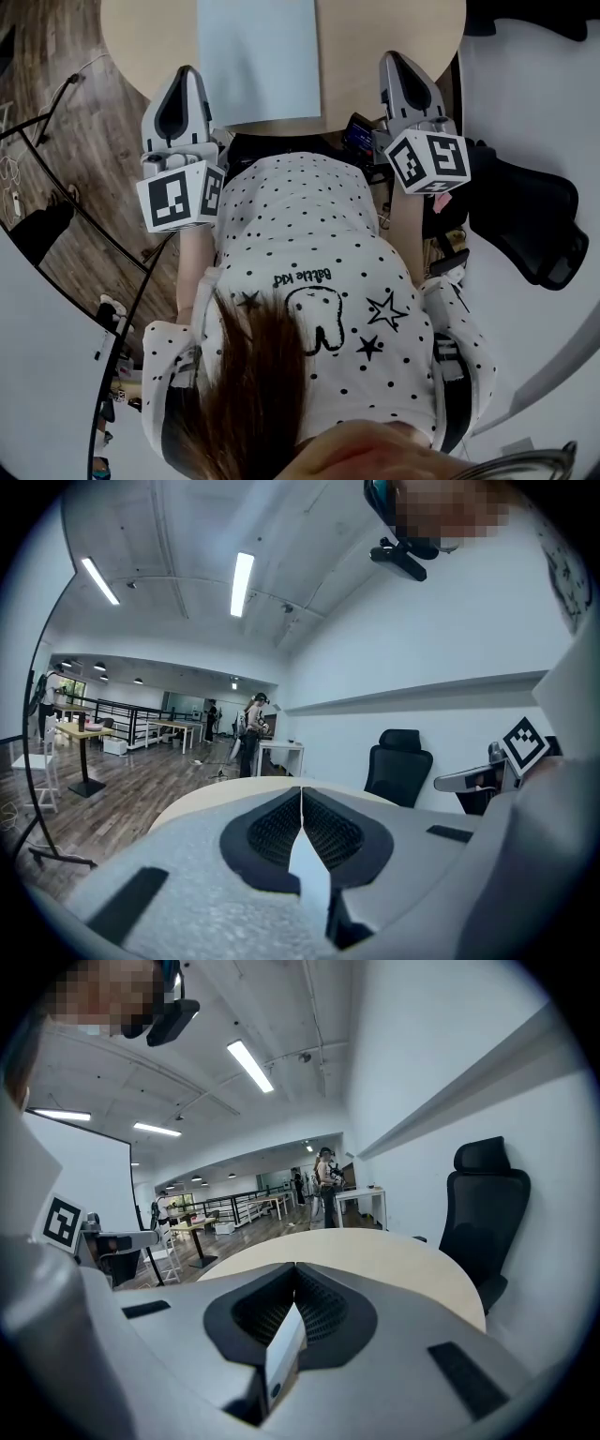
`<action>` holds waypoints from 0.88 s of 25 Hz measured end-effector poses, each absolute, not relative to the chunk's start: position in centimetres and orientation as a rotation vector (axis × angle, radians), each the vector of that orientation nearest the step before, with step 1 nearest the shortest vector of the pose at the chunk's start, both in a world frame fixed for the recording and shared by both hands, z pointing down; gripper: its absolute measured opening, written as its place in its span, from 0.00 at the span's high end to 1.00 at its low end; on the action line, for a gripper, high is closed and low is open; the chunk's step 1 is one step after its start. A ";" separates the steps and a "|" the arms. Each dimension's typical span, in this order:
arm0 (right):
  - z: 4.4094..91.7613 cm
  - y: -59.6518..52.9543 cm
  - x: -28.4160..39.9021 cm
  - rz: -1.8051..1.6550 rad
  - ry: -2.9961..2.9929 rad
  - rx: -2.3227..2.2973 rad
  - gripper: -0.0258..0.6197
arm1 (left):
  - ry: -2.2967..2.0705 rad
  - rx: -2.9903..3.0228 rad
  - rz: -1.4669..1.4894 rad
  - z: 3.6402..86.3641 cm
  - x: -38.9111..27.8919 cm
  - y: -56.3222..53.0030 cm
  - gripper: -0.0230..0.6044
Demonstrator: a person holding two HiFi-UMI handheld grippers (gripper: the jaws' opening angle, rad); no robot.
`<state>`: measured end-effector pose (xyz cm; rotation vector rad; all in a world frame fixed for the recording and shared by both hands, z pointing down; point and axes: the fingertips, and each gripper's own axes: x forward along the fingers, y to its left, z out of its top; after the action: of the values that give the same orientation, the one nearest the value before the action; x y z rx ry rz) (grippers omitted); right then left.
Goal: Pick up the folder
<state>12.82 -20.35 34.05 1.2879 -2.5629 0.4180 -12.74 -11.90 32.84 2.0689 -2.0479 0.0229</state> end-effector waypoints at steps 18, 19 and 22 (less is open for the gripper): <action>33.4 -20.2 14.9 0.415 -2.538 1.353 0.95 | -1.994 2.134 0.019 32.1 -11.6 -13.2 0.93; 33.4 -20.1 14.8 0.417 -2.536 1.356 0.95 | -1.989 2.135 0.022 32.3 -11.8 -13.2 0.93; 33.6 -19.8 14.5 0.426 -2.529 1.365 0.95 | -1.978 2.132 0.031 32.7 -12.5 -13.2 0.93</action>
<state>14.50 -19.83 33.58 1.3646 -2.5288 0.4261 -12.51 -13.20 32.65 2.1324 -1.9777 0.0312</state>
